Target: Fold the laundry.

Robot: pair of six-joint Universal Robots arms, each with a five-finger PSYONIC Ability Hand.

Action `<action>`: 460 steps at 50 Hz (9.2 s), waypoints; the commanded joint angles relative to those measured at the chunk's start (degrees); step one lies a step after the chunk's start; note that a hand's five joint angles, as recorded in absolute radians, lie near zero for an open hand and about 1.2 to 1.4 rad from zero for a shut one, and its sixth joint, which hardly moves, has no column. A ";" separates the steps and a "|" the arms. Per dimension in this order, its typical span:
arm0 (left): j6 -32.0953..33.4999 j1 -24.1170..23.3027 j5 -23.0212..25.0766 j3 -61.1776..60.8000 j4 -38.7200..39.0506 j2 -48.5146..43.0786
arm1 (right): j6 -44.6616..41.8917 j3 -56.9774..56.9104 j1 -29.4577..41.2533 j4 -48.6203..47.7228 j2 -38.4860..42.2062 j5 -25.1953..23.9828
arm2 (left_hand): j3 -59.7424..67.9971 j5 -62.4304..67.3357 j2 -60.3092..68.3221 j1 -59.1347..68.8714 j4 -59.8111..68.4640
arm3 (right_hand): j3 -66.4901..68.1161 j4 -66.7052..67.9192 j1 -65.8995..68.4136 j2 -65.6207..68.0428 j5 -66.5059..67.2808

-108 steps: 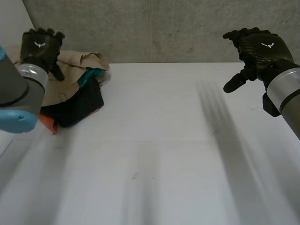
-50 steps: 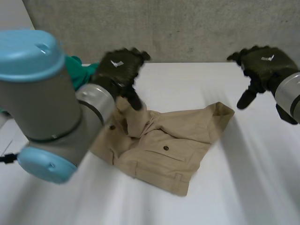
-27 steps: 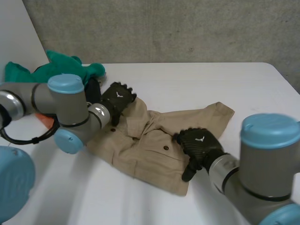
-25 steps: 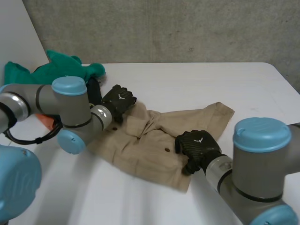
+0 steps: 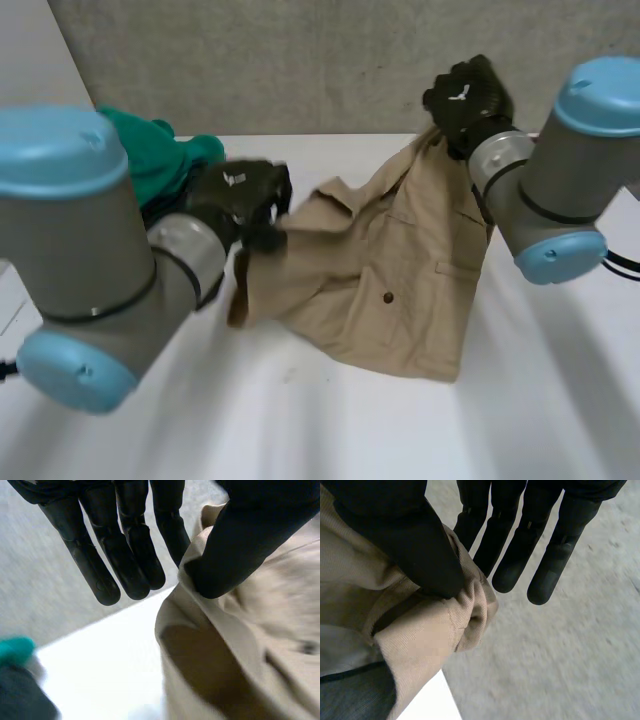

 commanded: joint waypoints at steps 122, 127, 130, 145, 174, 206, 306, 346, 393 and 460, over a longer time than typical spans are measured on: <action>12.88 6.04 -1.98 43.95 12.77 -34.33 | 21.39 -21.73 1.31 -1.03 15.79 12.43 | -58.03 -54.26 -58.45 -56.44 -58.70 | -57.87 -58.49 -53.94 -56.84 -55.13; 12.97 5.52 -3.47 33.24 11.98 -21.86 | 20.68 -17.34 0.26 7.57 6.04 7.60 | -57.32 -53.55 -57.74 -55.73 -57.98 | -57.87 -58.49 -53.94 -56.84 -55.13; 12.88 5.34 -5.31 23.08 11.54 -13.09 | 20.25 -13.14 -2.19 14.24 1.30 1.04 | -55.14 -51.36 -55.56 -53.55 -55.80 | -57.87 -58.49 -53.94 -56.84 -55.13; 4.81 0.95 -5.94 -19.83 -4.27 11.82 | -1.62 21.39 -11.34 32.65 -13.04 -14.20 | -42.51 -38.74 -42.93 -40.92 -43.18 | -48.37 -48.99 -44.44 -47.34 -45.63; 4.09 -3.10 -3.12 -30.50 7.23 0.05 | -4.89 48.68 -15.30 -1.55 -14.10 -23.35 | -8.75 -4.98 -9.17 -7.16 -9.42 | 12.13 11.51 16.06 13.16 14.87; 19.56 -7.67 -1.80 -21.19 -8.43 13.16 | -7.90 42.79 -22.42 37.40 -31.96 -15.61 | 11.97 15.74 11.55 13.56 11.30 | 12.13 11.51 16.06 13.16 14.87; 38.37 -0.81 -2.16 51.31 12.77 -46.79 | 3.46 6.59 -7.48 0.03 9.09 10.93 | 11.97 15.74 11.55 13.56 11.30 | -35.53 -36.16 -31.61 -34.50 -32.79; 23.08 -2.48 -1.98 4.92 17.08 -14.80 | 19.98 40.86 -18.29 3.20 -8.83 -4.19 | -58.03 -54.26 -58.45 -56.44 -58.70 | -17.89 -18.51 -13.97 -16.86 -15.15; 17.45 -1.16 -1.72 8.07 17.25 -6.71 | 34.10 31.98 -1.76 -4.45 -21.66 -15.96 | -58.03 -54.26 -58.45 -56.44 -58.70 | -57.87 -58.49 -53.94 -56.84 -55.13; 5.06 0.07 42.23 8.88 -6.12 -1.01 | 41.78 37.96 -10.73 3.11 -6.20 -16.23 | -56.98 -53.20 -57.40 -55.39 -57.64 | -57.87 -58.49 -53.94 -56.84 -55.13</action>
